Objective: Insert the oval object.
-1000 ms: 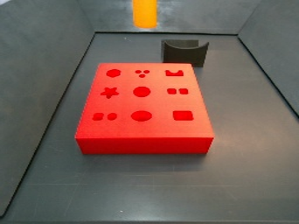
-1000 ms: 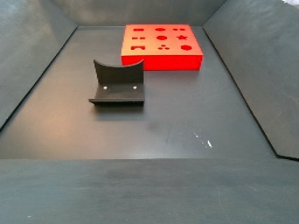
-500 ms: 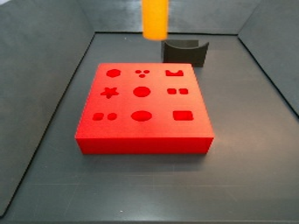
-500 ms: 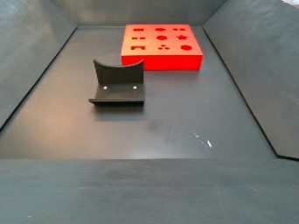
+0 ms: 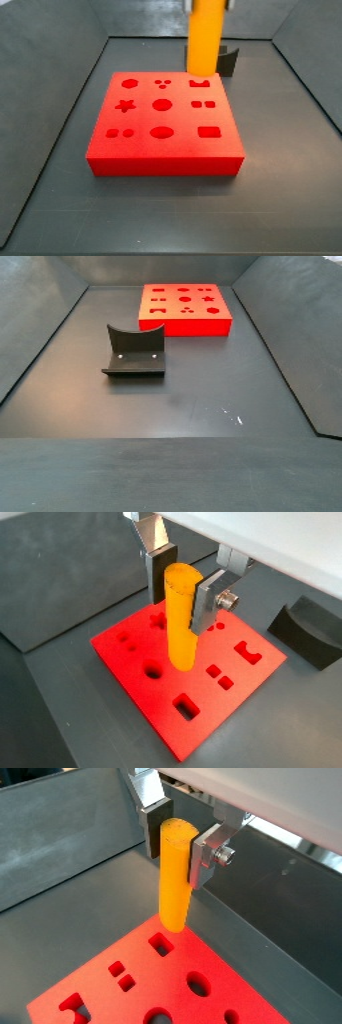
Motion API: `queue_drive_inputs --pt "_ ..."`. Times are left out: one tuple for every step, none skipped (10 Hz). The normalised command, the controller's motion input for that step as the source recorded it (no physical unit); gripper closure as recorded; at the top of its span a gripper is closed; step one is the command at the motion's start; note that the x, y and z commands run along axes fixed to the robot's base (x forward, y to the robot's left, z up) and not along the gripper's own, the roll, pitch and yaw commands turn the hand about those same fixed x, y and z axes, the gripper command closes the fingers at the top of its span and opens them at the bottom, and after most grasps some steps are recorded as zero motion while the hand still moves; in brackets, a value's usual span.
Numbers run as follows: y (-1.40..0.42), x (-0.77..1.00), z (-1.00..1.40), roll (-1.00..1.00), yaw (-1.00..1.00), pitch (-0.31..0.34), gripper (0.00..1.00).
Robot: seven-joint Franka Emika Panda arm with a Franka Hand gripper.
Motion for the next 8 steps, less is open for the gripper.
queue_drive_inputs --pt "0.00 -0.19 -0.73 0.00 0.42 0.060 1.00" --pt "0.00 -0.27 -0.63 -0.13 0.55 0.034 1.00" --pt "0.00 -0.30 -0.57 -0.06 0.53 0.000 1.00" --pt "0.00 -0.37 -0.53 -0.13 0.43 0.000 1.00" --pt "0.02 -0.32 -0.50 -0.11 0.37 -0.017 1.00" --pt "0.00 -0.24 -0.36 -0.09 0.27 -0.060 1.00" --pt "0.00 -0.12 -0.26 -0.03 0.15 -0.077 1.00" --pt "0.00 0.00 -0.19 0.00 0.00 -0.069 1.00"
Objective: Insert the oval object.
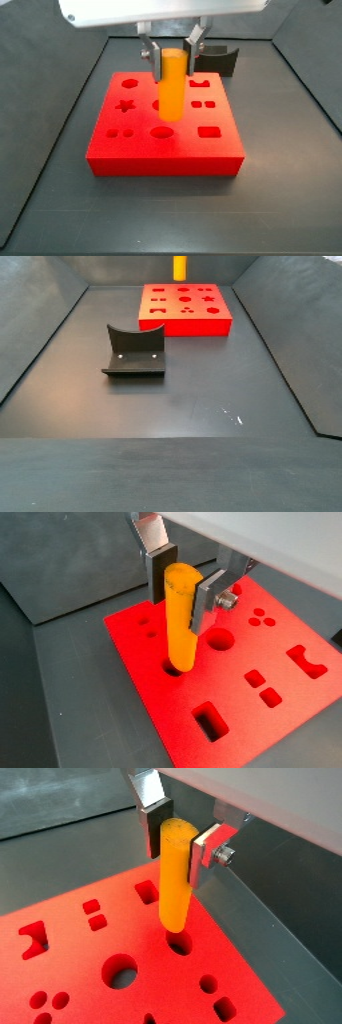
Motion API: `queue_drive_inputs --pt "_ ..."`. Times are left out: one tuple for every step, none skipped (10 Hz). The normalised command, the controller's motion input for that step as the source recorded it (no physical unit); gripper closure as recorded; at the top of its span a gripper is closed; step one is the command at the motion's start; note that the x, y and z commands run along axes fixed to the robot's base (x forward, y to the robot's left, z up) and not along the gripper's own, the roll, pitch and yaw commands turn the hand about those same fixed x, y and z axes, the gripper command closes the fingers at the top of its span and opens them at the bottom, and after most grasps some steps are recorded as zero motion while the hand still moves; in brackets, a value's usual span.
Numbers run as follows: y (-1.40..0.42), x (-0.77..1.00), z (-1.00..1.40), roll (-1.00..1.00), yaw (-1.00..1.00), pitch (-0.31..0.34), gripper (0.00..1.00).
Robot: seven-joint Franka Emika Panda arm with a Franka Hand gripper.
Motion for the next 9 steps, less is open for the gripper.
queue_drive_inputs --pt "0.00 -0.02 -0.31 0.00 0.03 -0.123 1.00" --pt "0.00 0.00 -0.29 0.00 0.21 -0.149 1.00" --pt "0.00 0.00 -0.22 0.00 0.20 -0.127 1.00" --pt "0.00 -0.01 -0.19 0.00 0.15 -0.104 1.00" --pt "0.00 -0.17 -0.09 0.00 0.08 -0.036 1.00" --pt "0.00 -0.27 -0.05 0.00 0.11 -0.019 1.00" --pt "0.00 -0.09 -0.14 0.00 0.14 -0.063 1.00" --pt "-0.03 -0.03 -0.17 0.00 0.17 -0.074 1.00" --pt "-0.03 -0.07 -0.23 0.00 0.13 -0.110 1.00"
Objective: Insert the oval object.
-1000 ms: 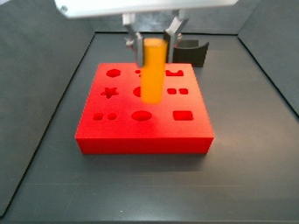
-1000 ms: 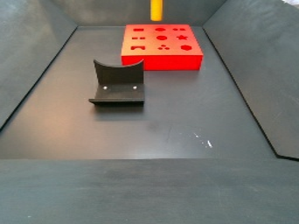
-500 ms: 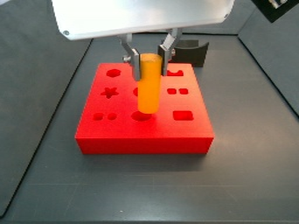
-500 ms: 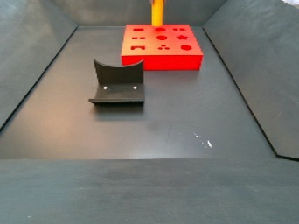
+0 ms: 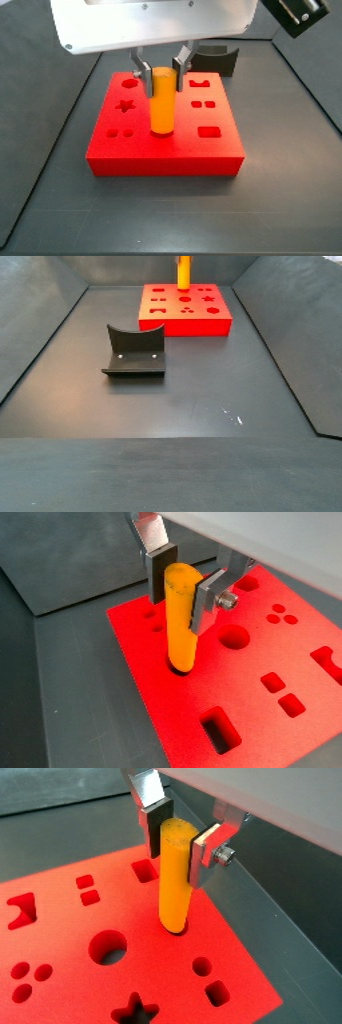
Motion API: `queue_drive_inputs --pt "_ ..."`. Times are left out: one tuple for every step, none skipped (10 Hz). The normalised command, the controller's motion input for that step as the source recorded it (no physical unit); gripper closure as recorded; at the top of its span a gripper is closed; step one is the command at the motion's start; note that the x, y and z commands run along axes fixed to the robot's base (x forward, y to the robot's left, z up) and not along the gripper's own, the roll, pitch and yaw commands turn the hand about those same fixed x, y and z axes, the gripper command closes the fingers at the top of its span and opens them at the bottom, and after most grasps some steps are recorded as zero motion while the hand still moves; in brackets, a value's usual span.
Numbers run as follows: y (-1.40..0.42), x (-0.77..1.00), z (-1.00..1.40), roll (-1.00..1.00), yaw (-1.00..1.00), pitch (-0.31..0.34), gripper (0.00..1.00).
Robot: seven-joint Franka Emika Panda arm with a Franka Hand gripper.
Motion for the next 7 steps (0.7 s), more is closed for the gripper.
queue_drive_inputs --pt "-0.05 0.00 -0.21 0.00 0.15 -0.116 1.00" --pt "-0.06 0.00 -0.21 0.00 0.15 -0.114 1.00" --pt "-0.10 -0.12 -0.19 0.00 0.18 -0.099 1.00" --pt "-0.09 -0.02 -0.17 0.00 0.19 -0.100 1.00" --pt "0.00 0.00 -0.30 0.00 0.14 -0.107 1.00" --pt "0.00 0.03 -0.40 0.04 0.06 -0.060 1.00" --pt "0.00 0.19 -0.49 0.07 0.08 -0.026 1.00"
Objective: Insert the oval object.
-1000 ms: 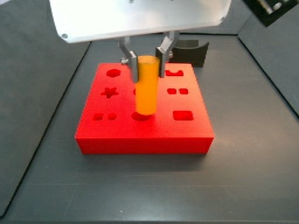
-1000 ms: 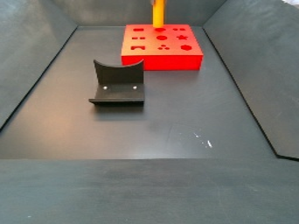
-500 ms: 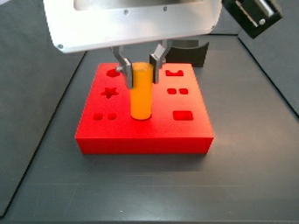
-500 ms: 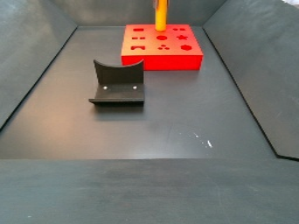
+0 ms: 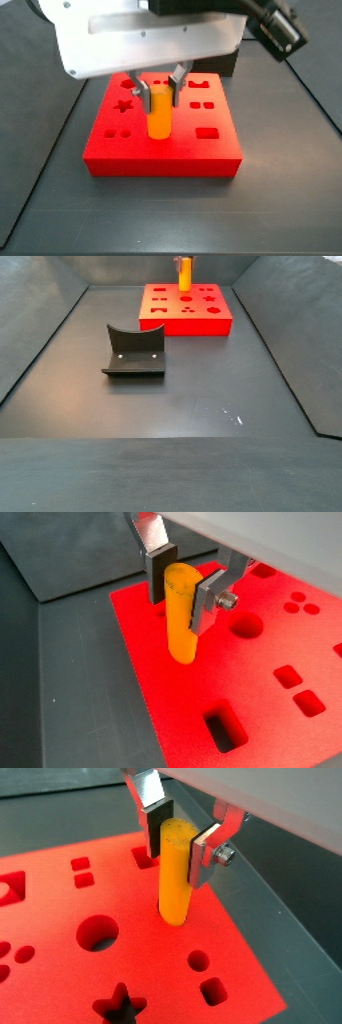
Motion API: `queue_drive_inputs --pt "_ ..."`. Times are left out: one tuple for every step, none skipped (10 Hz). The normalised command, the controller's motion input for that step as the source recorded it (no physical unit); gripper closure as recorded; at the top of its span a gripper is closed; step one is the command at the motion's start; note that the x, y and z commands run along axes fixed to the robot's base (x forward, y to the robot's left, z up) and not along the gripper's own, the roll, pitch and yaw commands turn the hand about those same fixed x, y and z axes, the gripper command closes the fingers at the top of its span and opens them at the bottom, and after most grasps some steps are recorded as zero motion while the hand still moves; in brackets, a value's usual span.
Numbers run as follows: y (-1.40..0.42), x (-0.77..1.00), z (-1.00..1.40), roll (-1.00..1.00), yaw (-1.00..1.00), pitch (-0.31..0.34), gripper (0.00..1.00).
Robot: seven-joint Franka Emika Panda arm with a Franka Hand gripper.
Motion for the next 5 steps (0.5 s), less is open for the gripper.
queue_drive_inputs --pt "0.00 0.20 -0.52 0.06 0.05 -0.019 1.00" --pt "0.01 0.16 -0.56 0.07 0.00 -0.017 1.00" --pt "0.01 0.09 -0.61 0.07 0.00 -0.033 1.00" --pt "0.00 0.01 -0.63 0.06 0.00 -0.049 1.00" --pt "0.00 0.00 -0.61 0.06 0.00 -0.057 1.00"
